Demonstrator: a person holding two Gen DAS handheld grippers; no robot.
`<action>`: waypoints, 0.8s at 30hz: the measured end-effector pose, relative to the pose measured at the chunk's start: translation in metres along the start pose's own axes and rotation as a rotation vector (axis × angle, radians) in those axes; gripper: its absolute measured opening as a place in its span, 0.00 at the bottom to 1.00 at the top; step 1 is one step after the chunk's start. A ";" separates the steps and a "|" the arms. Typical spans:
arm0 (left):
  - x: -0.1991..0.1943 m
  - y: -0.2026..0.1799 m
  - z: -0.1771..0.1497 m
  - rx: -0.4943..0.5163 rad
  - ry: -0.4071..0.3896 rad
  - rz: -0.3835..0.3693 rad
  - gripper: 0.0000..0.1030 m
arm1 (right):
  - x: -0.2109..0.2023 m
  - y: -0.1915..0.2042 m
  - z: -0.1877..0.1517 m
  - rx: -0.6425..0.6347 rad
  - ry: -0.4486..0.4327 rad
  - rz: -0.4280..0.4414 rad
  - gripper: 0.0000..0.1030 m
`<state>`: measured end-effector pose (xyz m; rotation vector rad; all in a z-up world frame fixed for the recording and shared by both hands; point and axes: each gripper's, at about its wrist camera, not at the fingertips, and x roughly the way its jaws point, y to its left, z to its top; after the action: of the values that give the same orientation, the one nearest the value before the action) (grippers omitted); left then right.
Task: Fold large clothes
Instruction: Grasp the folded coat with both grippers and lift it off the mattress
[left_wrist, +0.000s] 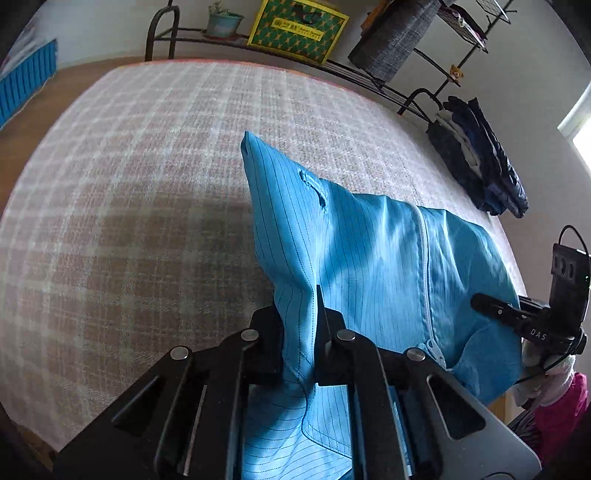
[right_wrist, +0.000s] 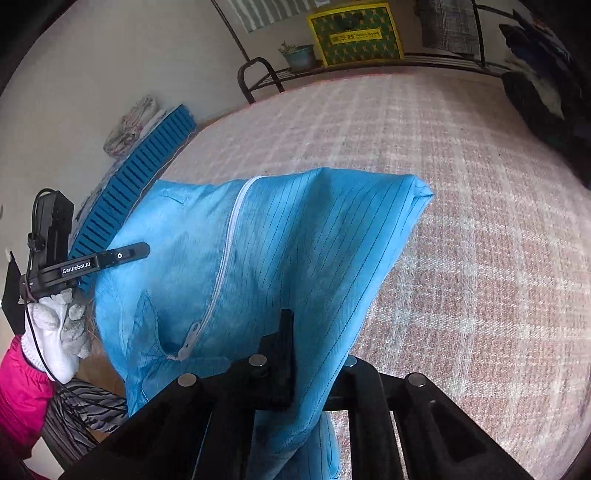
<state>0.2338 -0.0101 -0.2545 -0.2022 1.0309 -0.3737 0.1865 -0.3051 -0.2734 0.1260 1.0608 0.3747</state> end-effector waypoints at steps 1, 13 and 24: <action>-0.006 -0.010 -0.002 0.029 -0.020 0.007 0.08 | -0.008 0.003 0.000 -0.013 -0.010 -0.018 0.05; -0.066 -0.124 -0.024 0.268 -0.214 -0.041 0.07 | -0.105 0.021 -0.013 -0.102 -0.171 -0.269 0.04; -0.081 -0.182 -0.011 0.330 -0.261 -0.135 0.07 | -0.172 0.024 -0.016 -0.174 -0.230 -0.426 0.04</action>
<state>0.1492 -0.1456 -0.1342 -0.0215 0.6878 -0.6167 0.0922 -0.3462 -0.1323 -0.2067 0.7966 0.0621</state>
